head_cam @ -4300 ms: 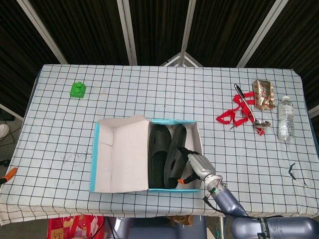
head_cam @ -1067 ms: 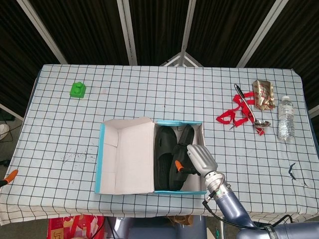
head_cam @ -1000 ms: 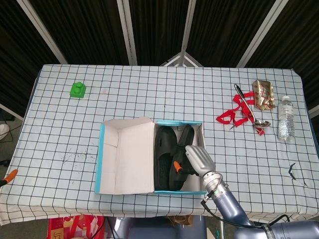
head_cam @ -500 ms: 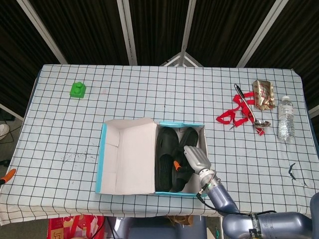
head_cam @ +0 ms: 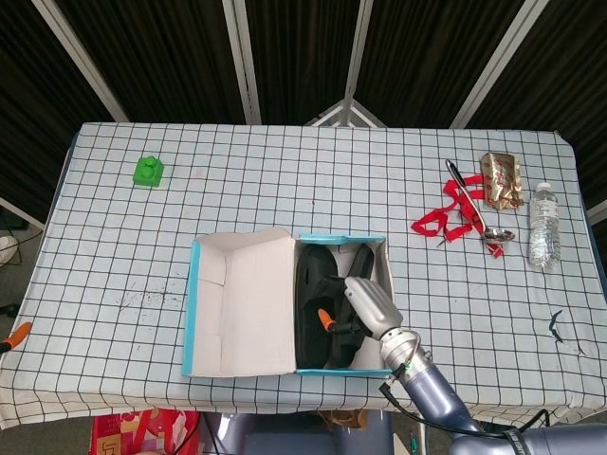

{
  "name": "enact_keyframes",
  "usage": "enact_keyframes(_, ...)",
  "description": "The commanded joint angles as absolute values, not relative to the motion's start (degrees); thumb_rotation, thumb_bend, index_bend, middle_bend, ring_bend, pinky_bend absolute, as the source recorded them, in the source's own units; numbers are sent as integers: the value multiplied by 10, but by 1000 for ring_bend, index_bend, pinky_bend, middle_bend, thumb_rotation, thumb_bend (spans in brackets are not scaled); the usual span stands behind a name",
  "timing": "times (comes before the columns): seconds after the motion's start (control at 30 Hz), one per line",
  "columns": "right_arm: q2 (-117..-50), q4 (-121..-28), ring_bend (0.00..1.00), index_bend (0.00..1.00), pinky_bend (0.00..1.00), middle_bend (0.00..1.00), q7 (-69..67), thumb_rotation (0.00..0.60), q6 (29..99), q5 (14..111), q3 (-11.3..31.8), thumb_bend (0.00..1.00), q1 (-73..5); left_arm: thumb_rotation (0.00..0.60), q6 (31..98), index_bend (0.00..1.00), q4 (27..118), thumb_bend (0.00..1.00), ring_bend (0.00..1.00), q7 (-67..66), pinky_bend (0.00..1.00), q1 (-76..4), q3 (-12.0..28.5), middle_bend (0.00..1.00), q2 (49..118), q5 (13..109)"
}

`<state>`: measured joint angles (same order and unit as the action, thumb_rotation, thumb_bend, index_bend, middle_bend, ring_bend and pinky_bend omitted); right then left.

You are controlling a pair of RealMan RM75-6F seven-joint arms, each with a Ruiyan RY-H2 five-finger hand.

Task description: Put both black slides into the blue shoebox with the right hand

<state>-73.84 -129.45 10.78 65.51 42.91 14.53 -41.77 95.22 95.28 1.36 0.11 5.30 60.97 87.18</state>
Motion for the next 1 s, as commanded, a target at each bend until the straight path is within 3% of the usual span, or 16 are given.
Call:
enact_keyframes(0.03, -680, -1339, 489, 393, 775, 379, 57, 600, 655, 460, 175, 479, -389, 600, 952, 87, 953, 165, 0, 13, 0, 1, 52, 0, 610, 874)
enact_keyframes(0.2, -611, -1350, 331, 339, 543, 274, 15, 600, 623, 510, 168, 479, -355, 600, 949, 87, 949, 164, 0, 10, 0, -2, 49, 0, 610, 882)
enact_keyframes(0.33, -559, -1317, 195, 303, 327, 192, 64, 600, 654, 656, 103, 478, -294, 600, 942, 87, 943, 165, 0, 5, 0, -7, 43, 0, 612, 895)
enact_keyframes(0.43, -566, -1265, 152, 275, 244, 156, 141, 600, 718, 767, 48, 476, -243, 600, 937, 88, 939, 165, 0, -2, 0, -11, 38, 0, 615, 904)
enact_keyframes(0.57, -603, -1194, 135, 264, 219, 145, 223, 600, 807, 862, 4, 475, -184, 600, 931, 89, 939, 166, 0, -13, 0, -13, 36, 0, 618, 904)
enact_keyframes(0.7, -635, -1126, 131, 264, 215, 145, 264, 600, 881, 915, -10, 475, -137, 600, 928, 100, 942, 166, 0, -22, 0, -13, 36, 0, 619, 898)
enact_keyframes(1.0, -646, -1069, 131, 264, 213, 142, 293, 600, 952, 909, -7, 475, -78, 600, 931, 118, 941, 166, 0, -41, 0, -13, 43, 0, 626, 885)
